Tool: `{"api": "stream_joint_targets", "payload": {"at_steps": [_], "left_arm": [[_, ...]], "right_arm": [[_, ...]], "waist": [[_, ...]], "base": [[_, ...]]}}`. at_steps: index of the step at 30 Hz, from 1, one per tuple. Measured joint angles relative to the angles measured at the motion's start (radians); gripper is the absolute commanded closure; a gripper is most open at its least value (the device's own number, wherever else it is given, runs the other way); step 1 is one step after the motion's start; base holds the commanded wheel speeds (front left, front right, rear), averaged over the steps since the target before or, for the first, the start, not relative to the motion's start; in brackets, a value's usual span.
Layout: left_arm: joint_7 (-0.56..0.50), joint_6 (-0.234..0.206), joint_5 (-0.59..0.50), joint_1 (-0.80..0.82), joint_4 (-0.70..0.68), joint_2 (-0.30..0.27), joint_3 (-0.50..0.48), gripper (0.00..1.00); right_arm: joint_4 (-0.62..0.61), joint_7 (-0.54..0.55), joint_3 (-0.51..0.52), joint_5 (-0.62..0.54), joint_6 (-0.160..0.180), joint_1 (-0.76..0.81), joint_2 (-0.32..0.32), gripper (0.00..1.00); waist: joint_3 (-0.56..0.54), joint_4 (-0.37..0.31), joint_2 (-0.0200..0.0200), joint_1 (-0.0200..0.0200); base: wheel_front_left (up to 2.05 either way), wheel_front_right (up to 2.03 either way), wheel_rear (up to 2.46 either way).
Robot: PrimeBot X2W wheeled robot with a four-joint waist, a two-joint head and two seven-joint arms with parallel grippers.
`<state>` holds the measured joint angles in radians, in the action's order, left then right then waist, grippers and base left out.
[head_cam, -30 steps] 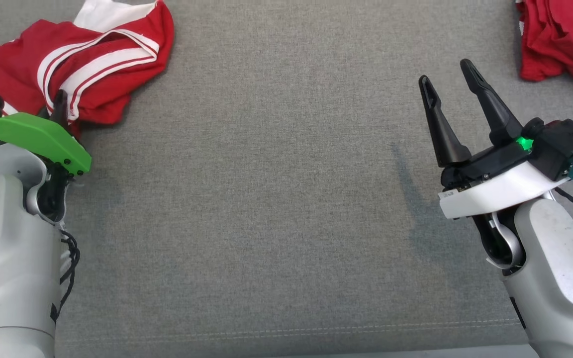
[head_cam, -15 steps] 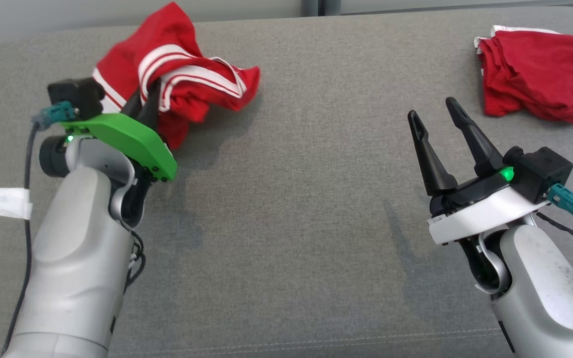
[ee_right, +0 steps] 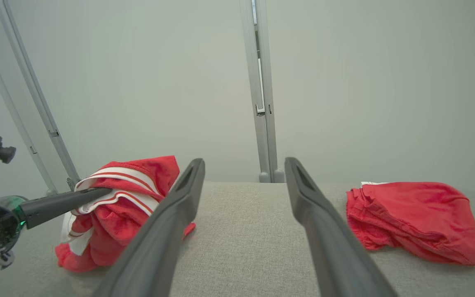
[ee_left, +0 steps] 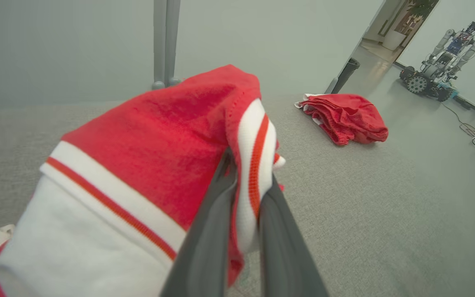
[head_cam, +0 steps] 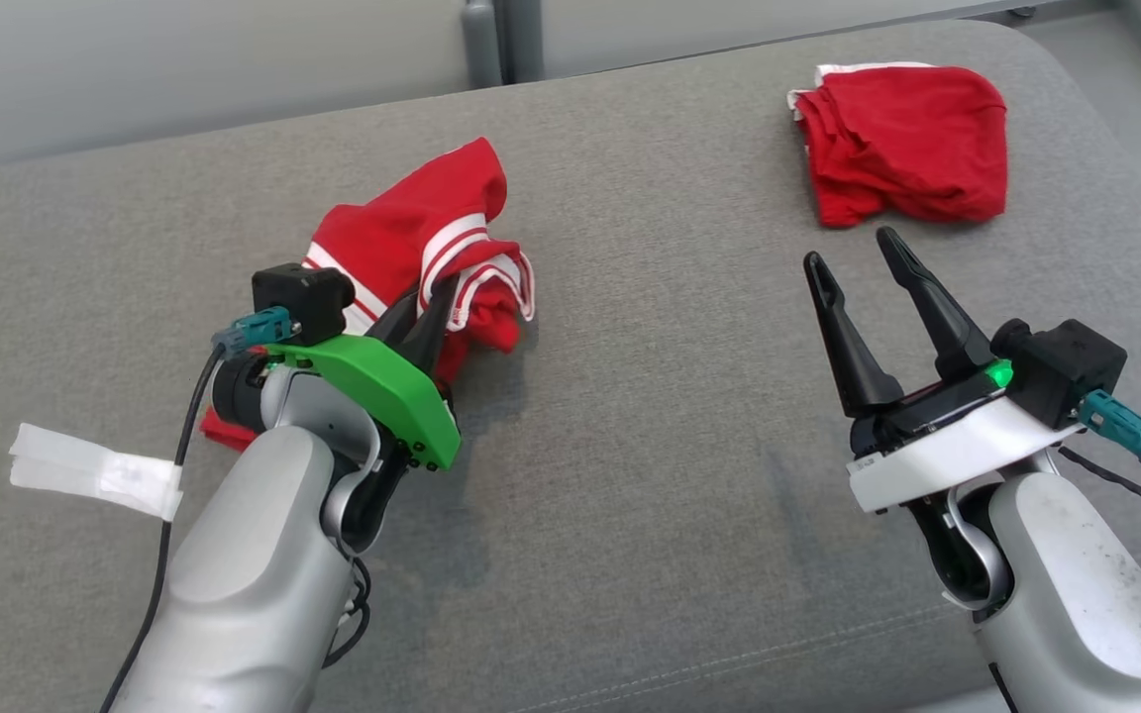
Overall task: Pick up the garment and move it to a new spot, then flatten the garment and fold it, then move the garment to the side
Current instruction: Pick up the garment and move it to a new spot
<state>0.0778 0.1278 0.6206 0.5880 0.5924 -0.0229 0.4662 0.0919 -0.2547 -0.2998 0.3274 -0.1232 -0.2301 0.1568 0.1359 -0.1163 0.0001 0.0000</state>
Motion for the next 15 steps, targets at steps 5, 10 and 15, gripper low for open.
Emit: {"api": "stream_joint_targets", "payload": {"at_steps": [5,10,15], "left_arm": [[0.006,0.0,0.016,-0.021,-0.018,-0.001,0.057,1.0],[-0.014,0.0,0.047,-0.083,0.008,-0.003,0.141,0.69],[-0.01,0.0,0.068,-0.116,0.015,-0.006,0.191,0.0]], "right_arm": [[-0.011,0.0,0.008,0.0,0.0,0.013,0.001,0.0],[-0.013,0.0,0.021,0.0,0.0,0.018,0.001,0.0],[-0.014,0.0,0.026,0.0,0.0,0.019,0.001,0.0]], "waist": [[-0.002,-0.057,0.0,0.0],[0.003,-0.089,0.0,0.0],[0.015,-0.1,0.0,0.0]], "base": [[0.0,0.0,0.0],[0.0,0.0,0.0],[0.0,0.0,0.0]]}}
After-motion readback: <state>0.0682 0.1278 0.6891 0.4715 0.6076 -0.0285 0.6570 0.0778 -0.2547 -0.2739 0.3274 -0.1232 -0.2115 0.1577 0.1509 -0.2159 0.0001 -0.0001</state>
